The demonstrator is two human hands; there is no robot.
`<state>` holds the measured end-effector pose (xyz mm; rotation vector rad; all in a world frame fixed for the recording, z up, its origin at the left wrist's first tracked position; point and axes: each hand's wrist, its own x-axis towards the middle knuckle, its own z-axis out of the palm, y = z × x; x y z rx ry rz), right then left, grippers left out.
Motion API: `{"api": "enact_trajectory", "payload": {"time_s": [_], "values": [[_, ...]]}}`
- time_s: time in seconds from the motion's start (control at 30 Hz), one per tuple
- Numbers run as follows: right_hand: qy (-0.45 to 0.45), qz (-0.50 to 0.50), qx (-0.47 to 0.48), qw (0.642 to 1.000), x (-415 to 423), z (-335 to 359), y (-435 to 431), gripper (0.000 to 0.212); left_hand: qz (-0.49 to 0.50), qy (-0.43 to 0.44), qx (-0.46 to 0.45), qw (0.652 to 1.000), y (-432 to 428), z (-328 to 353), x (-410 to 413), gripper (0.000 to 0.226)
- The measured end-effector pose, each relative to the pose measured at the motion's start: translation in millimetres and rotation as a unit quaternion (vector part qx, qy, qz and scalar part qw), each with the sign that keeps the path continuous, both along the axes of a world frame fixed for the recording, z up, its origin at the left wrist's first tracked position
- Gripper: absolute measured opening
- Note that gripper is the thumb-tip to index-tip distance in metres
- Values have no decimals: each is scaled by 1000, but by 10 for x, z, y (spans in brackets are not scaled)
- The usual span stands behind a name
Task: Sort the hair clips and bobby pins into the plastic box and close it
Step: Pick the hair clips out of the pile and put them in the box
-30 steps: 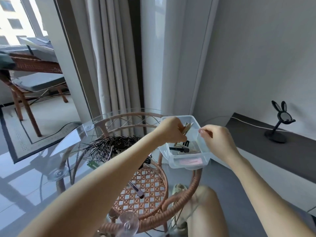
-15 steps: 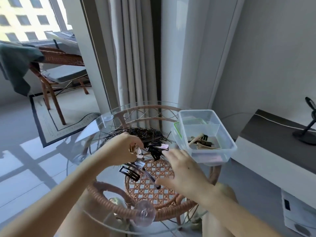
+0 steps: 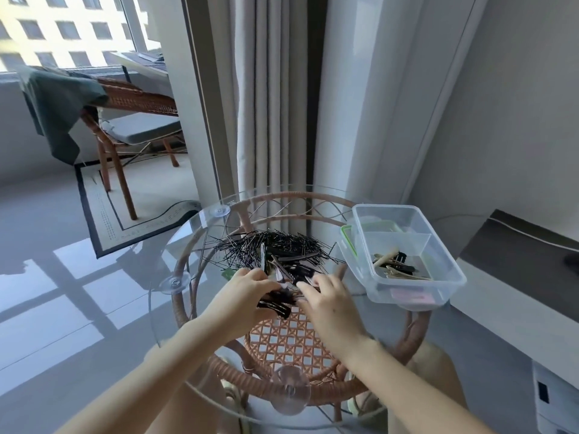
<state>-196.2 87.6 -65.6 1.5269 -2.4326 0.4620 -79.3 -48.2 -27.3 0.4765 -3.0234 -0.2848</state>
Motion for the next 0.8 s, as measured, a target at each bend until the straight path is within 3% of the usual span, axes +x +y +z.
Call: {"api": "enact_trajectory", "payload": {"time_s": [0.17, 0.27, 0.43, 0.6, 0.7, 0.8], "values": [[39, 16, 8, 999, 23, -84, 3, 28, -52, 4, -136, 989, 21, -137, 31, 19], [66, 24, 14, 997, 3, -1, 72, 30, -97, -4, -198, 975, -1, -211, 42, 26], [17, 61, -13, 998, -20, 448, 279, 23, -128, -10, -240, 962, -75, -126, -22, 27], [-193, 10, -116, 974, -74, 998, 523, 24, -121, 24, -198, 972, -94, -79, -22, 28], [-202, -43, -170, 964, -282, 1211, 746, 19, -72, 73, -106, 989, -93, 55, 13, 17], [-195, -128, -153, 960, -678, 1234, 946, 17, -39, 122, -31, 991, -57, 269, 7, 4]]}}
